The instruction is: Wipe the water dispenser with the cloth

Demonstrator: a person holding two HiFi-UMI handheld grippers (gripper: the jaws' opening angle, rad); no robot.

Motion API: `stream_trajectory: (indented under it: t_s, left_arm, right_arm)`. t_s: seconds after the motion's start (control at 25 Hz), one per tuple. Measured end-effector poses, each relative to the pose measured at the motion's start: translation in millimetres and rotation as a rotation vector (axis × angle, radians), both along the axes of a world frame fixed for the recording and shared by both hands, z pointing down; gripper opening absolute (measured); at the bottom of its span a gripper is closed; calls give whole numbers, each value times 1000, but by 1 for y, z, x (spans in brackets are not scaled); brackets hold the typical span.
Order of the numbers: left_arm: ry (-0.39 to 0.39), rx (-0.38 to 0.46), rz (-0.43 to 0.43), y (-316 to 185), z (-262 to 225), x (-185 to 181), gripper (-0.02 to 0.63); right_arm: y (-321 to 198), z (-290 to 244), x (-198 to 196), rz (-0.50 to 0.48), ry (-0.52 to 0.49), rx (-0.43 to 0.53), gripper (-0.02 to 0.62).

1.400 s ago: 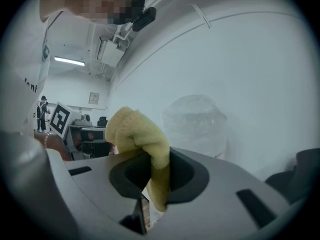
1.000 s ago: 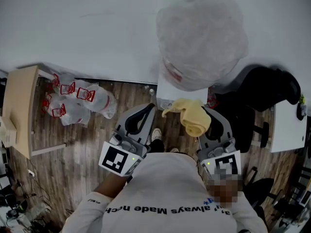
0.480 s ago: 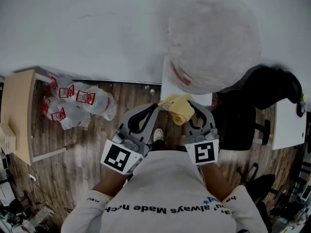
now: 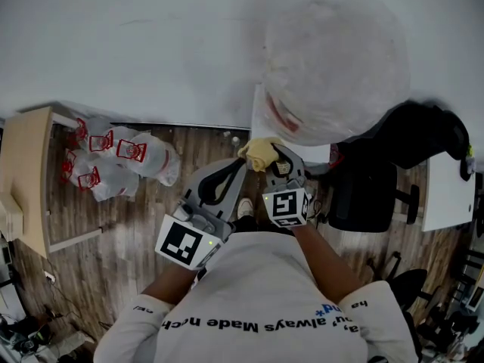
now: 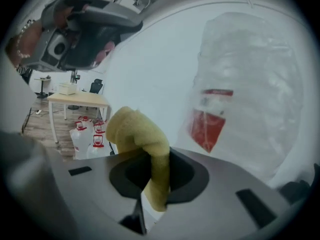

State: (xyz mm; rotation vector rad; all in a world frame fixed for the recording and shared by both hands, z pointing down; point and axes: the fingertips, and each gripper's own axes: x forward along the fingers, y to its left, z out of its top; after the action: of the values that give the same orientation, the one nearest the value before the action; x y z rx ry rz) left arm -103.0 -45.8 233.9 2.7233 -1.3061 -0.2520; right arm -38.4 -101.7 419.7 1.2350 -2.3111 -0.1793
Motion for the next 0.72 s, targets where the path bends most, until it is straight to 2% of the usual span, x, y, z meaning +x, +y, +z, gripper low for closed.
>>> stream_trajectory:
  t_s: [0.72]
  left_arm:
    - [-1, 2, -9, -5, -1, -7, 20]
  right_arm:
    - [-58, 101, -20, 23, 204, -33, 64]
